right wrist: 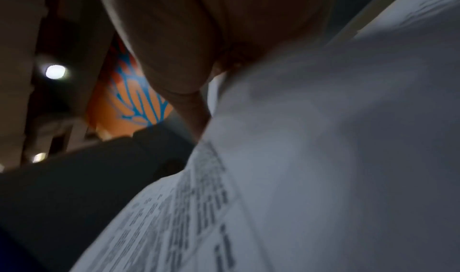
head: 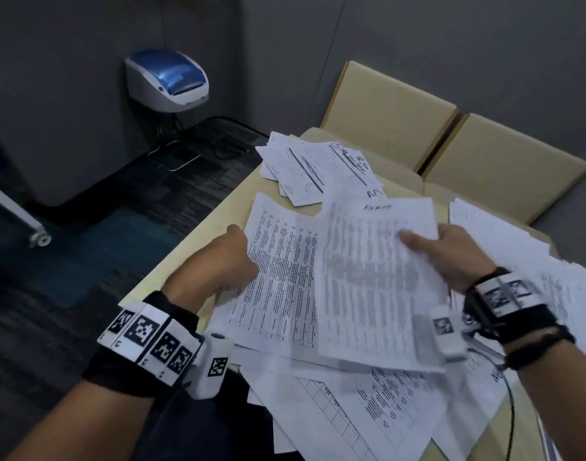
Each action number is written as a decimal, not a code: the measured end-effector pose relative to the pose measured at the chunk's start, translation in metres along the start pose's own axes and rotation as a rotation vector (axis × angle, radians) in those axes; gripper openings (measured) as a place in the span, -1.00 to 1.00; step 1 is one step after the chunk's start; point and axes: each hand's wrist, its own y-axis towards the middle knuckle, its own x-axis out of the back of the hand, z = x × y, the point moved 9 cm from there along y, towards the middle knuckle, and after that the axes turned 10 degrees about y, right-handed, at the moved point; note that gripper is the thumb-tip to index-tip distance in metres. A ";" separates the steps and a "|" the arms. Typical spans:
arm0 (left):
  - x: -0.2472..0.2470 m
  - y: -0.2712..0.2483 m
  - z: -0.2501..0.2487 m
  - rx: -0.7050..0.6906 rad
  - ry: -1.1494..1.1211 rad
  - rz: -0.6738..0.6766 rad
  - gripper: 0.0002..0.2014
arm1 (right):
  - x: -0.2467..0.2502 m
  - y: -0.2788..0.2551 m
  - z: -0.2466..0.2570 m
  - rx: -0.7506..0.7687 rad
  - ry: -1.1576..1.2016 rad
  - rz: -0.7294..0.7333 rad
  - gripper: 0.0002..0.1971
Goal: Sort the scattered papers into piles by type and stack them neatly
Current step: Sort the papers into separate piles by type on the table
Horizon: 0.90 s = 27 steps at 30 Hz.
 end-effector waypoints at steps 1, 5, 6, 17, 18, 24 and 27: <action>-0.002 -0.001 -0.002 -0.007 -0.002 0.002 -0.57 | -0.013 -0.002 -0.012 -0.005 -0.055 0.006 -0.79; -0.003 -0.006 -0.010 -0.014 0.120 -0.024 -0.49 | -0.052 -0.005 -0.046 -0.045 -0.406 0.017 -0.59; -0.004 -0.006 -0.012 -0.013 0.161 -0.024 -0.45 | -0.060 -0.008 -0.049 -0.065 -0.501 0.023 -0.42; -0.028 -0.008 -0.029 -0.076 0.241 -0.033 0.17 | -0.105 -0.021 -0.034 -0.057 -0.318 0.038 -0.30; -0.028 -0.008 -0.029 -0.076 0.230 -0.032 0.19 | -0.102 -0.019 -0.035 -0.038 -0.272 0.012 -0.32; -0.026 -0.005 -0.026 -0.059 0.208 -0.046 0.18 | -0.092 -0.003 -0.045 -0.144 -0.230 0.007 0.16; -0.028 -0.006 -0.030 -0.060 0.204 -0.042 0.19 | -0.096 0.001 -0.042 -0.186 -0.165 0.057 0.15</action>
